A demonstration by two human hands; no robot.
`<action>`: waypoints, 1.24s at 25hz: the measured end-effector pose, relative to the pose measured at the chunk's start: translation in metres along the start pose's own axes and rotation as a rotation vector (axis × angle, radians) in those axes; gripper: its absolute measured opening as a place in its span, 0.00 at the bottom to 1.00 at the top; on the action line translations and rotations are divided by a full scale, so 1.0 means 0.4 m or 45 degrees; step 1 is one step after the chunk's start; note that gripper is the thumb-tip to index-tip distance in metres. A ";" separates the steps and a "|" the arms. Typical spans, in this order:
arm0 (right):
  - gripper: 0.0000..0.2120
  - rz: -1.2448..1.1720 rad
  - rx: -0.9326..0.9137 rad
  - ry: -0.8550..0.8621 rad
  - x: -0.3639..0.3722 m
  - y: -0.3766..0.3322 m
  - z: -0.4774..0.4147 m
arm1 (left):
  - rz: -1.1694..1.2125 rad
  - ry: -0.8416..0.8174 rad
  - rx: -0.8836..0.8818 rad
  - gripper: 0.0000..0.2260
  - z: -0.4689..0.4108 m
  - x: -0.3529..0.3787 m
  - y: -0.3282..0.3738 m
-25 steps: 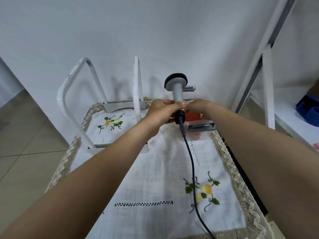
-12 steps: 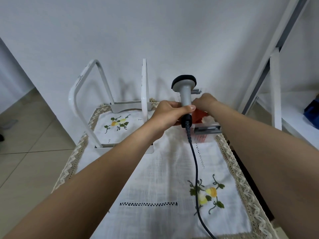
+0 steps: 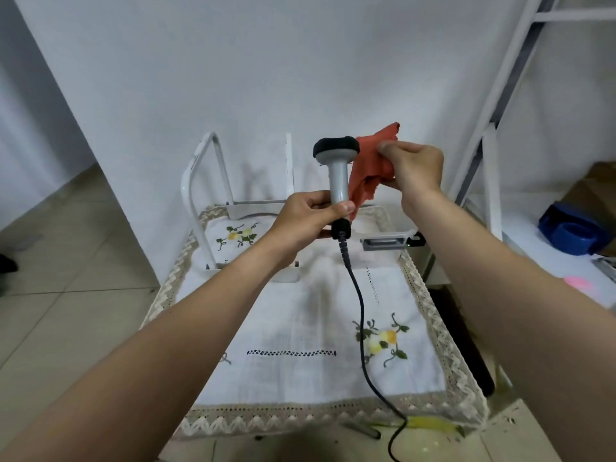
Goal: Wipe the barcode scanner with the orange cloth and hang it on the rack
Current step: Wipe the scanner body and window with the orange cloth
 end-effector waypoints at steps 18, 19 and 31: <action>0.10 -0.182 0.217 -0.284 -0.089 0.187 0.435 | 0.140 0.034 -0.044 0.12 0.261 -0.161 -0.174; 0.09 -0.146 0.261 -0.318 -0.090 0.213 0.435 | 0.162 0.009 -0.050 0.13 0.260 -0.159 -0.183; 0.08 -0.175 0.379 -0.686 -0.087 0.264 0.392 | 0.161 -0.208 -0.097 0.12 0.226 -0.154 -0.248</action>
Point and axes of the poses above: each hand's wrist, its own z-axis away from the middle knuckle, its own x-axis out of the palm, y = z × x, the point moved 1 cm from there along -z, towards the middle knuckle, and after that the axes turned 5 degrees about y, right-handed, at the moved point
